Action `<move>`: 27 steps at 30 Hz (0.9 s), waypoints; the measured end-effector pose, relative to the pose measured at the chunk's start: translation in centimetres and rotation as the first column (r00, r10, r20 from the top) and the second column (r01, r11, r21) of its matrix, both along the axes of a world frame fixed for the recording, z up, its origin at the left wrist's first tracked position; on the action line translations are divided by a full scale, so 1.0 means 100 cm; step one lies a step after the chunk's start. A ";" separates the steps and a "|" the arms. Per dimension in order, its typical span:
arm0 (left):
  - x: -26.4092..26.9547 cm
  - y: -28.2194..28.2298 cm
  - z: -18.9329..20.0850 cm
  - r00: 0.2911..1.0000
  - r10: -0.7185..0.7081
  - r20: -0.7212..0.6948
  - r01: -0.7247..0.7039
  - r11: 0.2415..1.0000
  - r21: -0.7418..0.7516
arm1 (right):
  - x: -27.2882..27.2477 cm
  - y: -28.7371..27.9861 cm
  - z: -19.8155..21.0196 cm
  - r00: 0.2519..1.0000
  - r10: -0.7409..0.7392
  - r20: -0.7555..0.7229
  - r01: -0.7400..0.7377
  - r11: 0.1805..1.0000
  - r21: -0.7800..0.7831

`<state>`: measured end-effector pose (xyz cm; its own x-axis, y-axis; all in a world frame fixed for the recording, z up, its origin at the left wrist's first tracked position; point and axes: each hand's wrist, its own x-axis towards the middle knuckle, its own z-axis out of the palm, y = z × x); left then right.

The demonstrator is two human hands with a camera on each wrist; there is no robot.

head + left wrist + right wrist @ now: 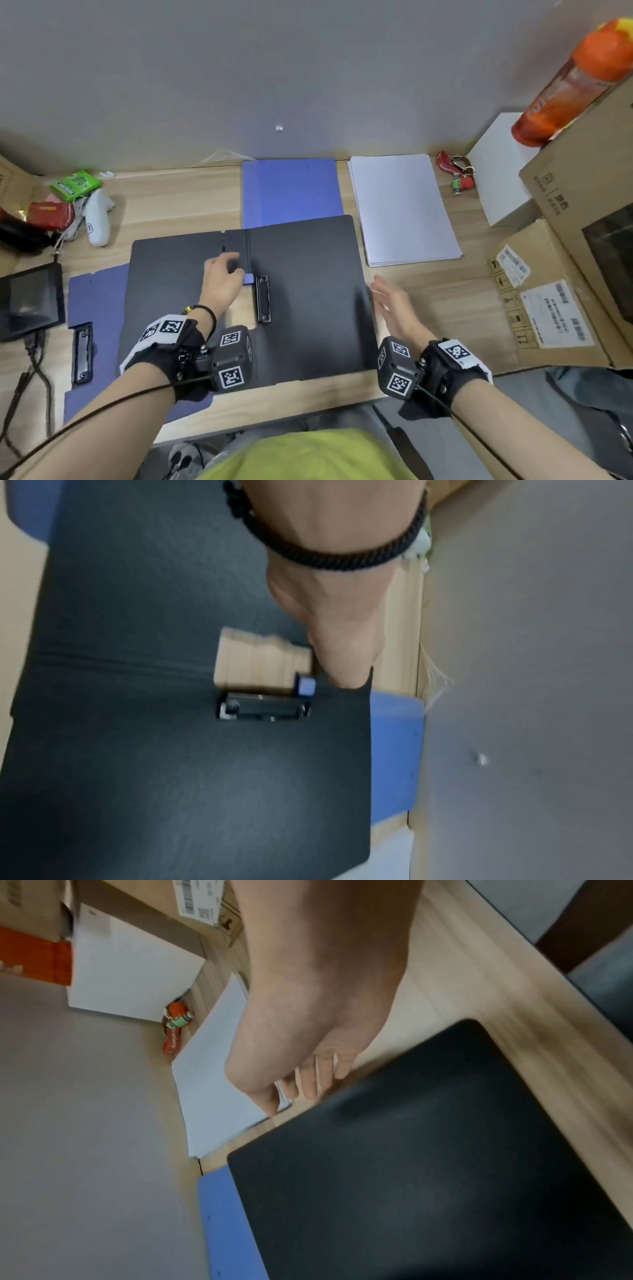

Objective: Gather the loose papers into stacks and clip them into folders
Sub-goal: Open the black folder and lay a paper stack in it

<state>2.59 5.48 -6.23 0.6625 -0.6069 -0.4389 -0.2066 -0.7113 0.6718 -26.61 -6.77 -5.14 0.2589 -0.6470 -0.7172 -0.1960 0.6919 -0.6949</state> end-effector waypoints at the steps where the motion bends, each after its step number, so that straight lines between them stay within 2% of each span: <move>1: -0.010 -0.012 0.004 0.999 -0.006 -0.032 0.005 1.000 -0.027 | -0.009 -0.006 0.003 1.000 -0.021 -0.010 0.020 1.000 -0.020; 4: -0.043 -0.047 0.009 0.981 -0.122 -0.154 0.111 0.991 -0.077 | -0.035 -0.033 0.003 0.999 -0.034 -0.029 0.031 0.997 -0.074; 7: -0.077 -0.076 0.008 0.931 -0.265 -0.250 0.244 0.963 -0.112 | -0.065 -0.058 -0.001 0.993 -0.108 -0.046 0.105 0.992 -0.065; 9: -0.099 -0.094 0.007 0.900 -0.310 -0.306 0.286 0.951 -0.119 | -0.085 -0.074 -0.006 0.986 -0.139 -0.096 0.130 0.987 -0.090; 12: -0.127 -0.121 0.007 0.875 -0.265 -0.405 0.242 0.964 -0.109 | -0.107 -0.095 -0.012 0.971 -0.130 -0.201 0.108 0.987 -0.116; 17: -0.152 -0.155 0.009 0.820 -0.099 -0.564 0.066 0.995 -0.078 | -0.124 -0.130 -0.020 0.933 -0.117 -0.340 0.070 0.987 -0.148; 20: -0.159 -0.167 0.005 0.792 -0.040 -0.610 0.013 0.999 -0.048 | -0.119 -0.148 -0.018 0.937 -0.103 -0.334 0.050 0.985 -0.164; 27: -0.172 -0.177 0.004 0.789 0.020 -0.614 -0.042 0.999 -0.022 | -0.111 -0.178 -0.020 0.954 -0.069 -0.291 0.017 0.984 -0.179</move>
